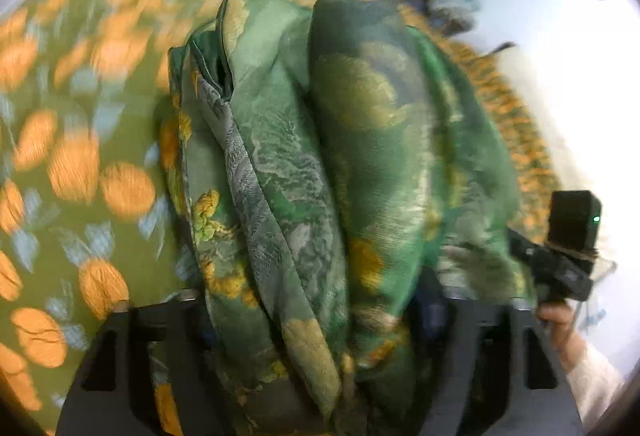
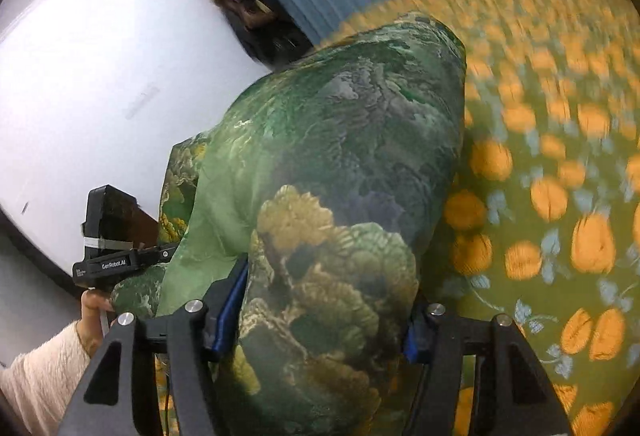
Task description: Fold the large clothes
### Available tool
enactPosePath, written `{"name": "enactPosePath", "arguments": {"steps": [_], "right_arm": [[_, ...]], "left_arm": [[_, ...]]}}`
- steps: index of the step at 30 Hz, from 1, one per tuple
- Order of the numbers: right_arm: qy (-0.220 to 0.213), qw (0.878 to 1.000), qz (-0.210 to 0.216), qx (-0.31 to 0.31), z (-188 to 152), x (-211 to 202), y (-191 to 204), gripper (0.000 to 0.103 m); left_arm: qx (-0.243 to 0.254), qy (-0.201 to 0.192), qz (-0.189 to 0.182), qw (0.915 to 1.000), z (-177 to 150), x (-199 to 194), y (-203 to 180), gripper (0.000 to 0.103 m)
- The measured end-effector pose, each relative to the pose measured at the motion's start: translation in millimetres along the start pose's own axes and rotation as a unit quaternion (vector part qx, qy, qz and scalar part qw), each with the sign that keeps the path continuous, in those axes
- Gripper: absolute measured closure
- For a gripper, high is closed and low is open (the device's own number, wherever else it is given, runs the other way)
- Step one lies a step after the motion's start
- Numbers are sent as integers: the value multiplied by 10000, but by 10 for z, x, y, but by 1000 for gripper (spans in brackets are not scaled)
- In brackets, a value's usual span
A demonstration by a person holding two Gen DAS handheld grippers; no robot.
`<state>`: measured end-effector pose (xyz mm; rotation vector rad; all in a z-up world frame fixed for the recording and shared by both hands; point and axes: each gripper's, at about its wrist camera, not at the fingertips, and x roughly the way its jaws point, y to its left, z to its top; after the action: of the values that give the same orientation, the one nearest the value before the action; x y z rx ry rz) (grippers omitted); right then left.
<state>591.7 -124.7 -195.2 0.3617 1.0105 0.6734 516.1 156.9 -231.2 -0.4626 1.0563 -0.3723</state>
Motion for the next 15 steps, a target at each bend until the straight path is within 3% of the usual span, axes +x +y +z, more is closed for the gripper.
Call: {"name": "enactPosePath", "arguments": {"steps": [1, 3, 5, 7, 10, 12, 15], "right_arm": [[145, 9996, 22, 260, -51, 105, -140, 22], [73, 9972, 246, 704, -124, 88, -315, 2], [9, 9966, 273, 775, -180, -75, -284, 0], [-133, 9987, -63, 489, -229, -286, -137, 0], [-458, 9964, -698, -124, -357, -667, 192, 0], [-791, 9877, -1222, -577, -515, -962, 486, 0], [-1352, 9740, -1554, -943, -708, -1355, 764, 0]], "left_arm": [[-140, -142, -26, 9998, -58, -4, 91, 0], [-190, -257, -298, 9990, -150, -115, 137, 0], [4, -300, -131, 9995, -223, -287, 88, 0], [466, -587, 383, 9964, -341, -579, -102, 1], [1047, -1113, 1059, 9826, -475, -959, -376, 1], [1439, -1362, 1314, 9713, -626, -1167, -581, 1], [1752, -1857, 1774, 9505, -849, -1330, -827, 1]]}}
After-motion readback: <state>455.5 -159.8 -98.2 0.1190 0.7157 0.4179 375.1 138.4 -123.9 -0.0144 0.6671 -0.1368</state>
